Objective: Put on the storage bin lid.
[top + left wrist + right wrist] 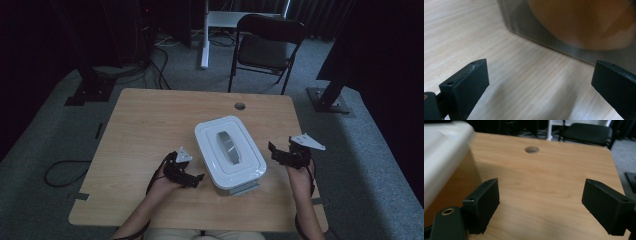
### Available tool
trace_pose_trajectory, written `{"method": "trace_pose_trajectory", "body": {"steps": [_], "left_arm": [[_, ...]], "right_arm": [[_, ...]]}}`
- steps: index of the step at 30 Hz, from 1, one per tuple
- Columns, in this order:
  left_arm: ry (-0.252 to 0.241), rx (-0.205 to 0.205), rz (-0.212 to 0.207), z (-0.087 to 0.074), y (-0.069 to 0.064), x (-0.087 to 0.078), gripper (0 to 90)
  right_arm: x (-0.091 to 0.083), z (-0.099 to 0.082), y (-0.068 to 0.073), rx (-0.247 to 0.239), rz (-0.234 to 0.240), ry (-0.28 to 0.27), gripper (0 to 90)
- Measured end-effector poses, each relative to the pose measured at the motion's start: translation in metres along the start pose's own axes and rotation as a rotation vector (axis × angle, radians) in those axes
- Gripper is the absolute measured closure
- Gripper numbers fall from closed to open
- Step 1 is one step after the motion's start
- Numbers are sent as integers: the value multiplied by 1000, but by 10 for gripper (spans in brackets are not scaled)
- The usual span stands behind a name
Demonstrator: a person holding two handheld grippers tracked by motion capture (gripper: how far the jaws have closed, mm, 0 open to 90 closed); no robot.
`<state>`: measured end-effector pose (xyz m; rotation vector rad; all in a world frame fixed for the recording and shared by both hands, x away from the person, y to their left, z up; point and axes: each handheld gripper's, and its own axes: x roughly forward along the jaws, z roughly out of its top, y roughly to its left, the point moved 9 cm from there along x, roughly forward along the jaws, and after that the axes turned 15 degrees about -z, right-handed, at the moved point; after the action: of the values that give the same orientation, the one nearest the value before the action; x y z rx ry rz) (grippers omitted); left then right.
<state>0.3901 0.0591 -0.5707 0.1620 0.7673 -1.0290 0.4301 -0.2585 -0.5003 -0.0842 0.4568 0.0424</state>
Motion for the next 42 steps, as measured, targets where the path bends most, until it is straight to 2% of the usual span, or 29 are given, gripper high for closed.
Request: {"method": "trace_pose_trajectory", "body": {"steps": [1,2,4,9,10,12,13,15,16,19,22,29,33,39,42], "left_arm": [[0,0,0,0,0,0,19],[-2,3,3,3,0,2,19],[0,4,7,6,1,4,19],[15,7,15,7,4,7,19],[13,-5,15,7,6,8,19],[26,-6,21,8,8,8,19],[26,-6,21,8,8,8,19],[30,-5,22,9,9,8,19],[33,-2,26,10,10,9,19],[33,-6,26,10,12,9,19],[34,-7,34,11,14,9,19],[48,-3,67,11,23,4,19],[37,-11,76,12,27,-1,20],[39,-14,82,10,30,-5,21],[40,-11,86,8,32,-8,21]], "right_arm": [[0,0,0,0,0,0,141],[6,-11,0,12,3,20,141],[9,-20,4,8,11,32,141],[12,-35,17,-16,34,56,140],[14,-42,26,-31,47,70,140],[15,-47,33,-40,58,76,140],[15,-47,33,-40,58,76,140],[16,-51,42,-54,76,86,141],[15,-52,45,-58,83,85,173],[14,-53,47,-40,96,83,190],[13,-56,51,-9,136,106,203],[1,-60,68,-8,194,108,202],[-4,-63,73,-45,165,102,199],[-10,-65,80,-51,147,96,199],[-10,-66,84,-42,165,99,186]]}}
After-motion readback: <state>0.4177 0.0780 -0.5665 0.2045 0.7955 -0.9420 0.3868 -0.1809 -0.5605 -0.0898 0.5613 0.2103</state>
